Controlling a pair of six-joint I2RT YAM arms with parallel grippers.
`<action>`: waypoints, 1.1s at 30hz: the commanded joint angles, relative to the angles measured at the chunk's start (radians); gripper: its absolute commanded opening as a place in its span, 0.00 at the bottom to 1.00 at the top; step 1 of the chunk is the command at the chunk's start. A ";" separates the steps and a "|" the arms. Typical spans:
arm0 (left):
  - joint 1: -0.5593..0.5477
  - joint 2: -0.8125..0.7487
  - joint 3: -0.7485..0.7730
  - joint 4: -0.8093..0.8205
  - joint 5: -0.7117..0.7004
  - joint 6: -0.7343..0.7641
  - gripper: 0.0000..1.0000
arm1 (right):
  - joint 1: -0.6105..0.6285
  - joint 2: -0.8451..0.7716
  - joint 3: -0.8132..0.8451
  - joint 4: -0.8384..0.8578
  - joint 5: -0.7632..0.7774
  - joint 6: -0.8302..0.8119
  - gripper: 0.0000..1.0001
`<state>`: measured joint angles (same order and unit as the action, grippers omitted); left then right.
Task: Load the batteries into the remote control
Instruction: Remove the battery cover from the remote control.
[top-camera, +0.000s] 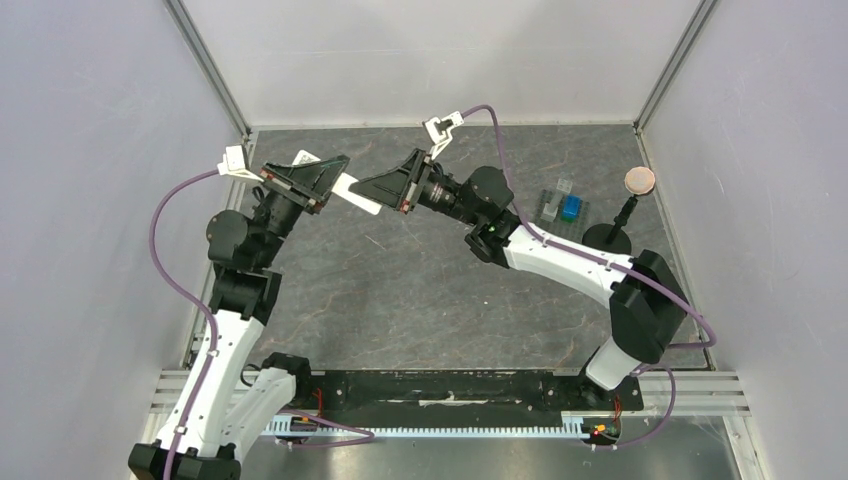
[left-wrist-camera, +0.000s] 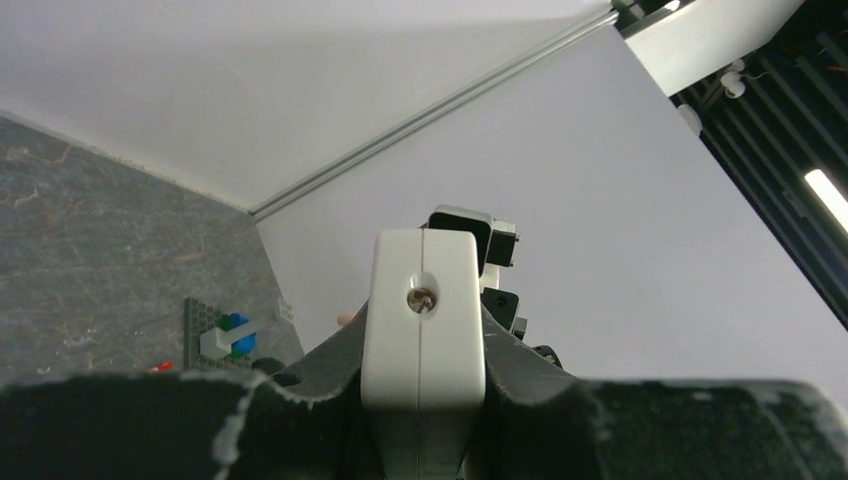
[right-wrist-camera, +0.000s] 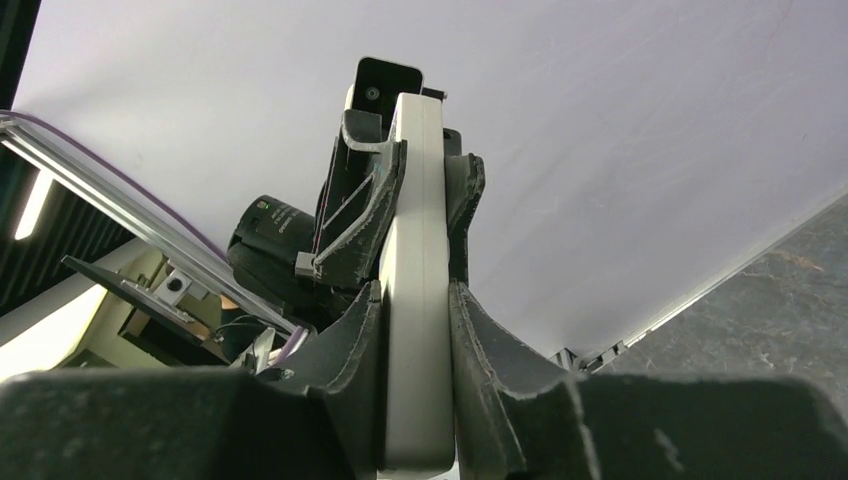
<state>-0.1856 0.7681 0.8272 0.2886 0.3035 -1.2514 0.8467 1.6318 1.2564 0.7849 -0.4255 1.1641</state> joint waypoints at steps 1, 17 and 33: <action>-0.002 0.007 0.068 0.073 0.006 -0.013 0.02 | -0.009 -0.011 -0.100 0.041 -0.085 -0.015 0.13; 0.000 0.039 0.099 0.093 -0.007 0.024 0.02 | -0.031 -0.058 -0.219 -0.034 -0.150 -0.088 0.24; -0.002 0.070 0.052 0.115 0.006 0.028 0.02 | -0.041 -0.002 -0.117 -0.119 -0.043 -0.029 0.45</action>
<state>-0.1844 0.8394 0.8417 0.2344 0.3241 -1.2072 0.8009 1.5616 1.0714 0.8150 -0.4515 1.1488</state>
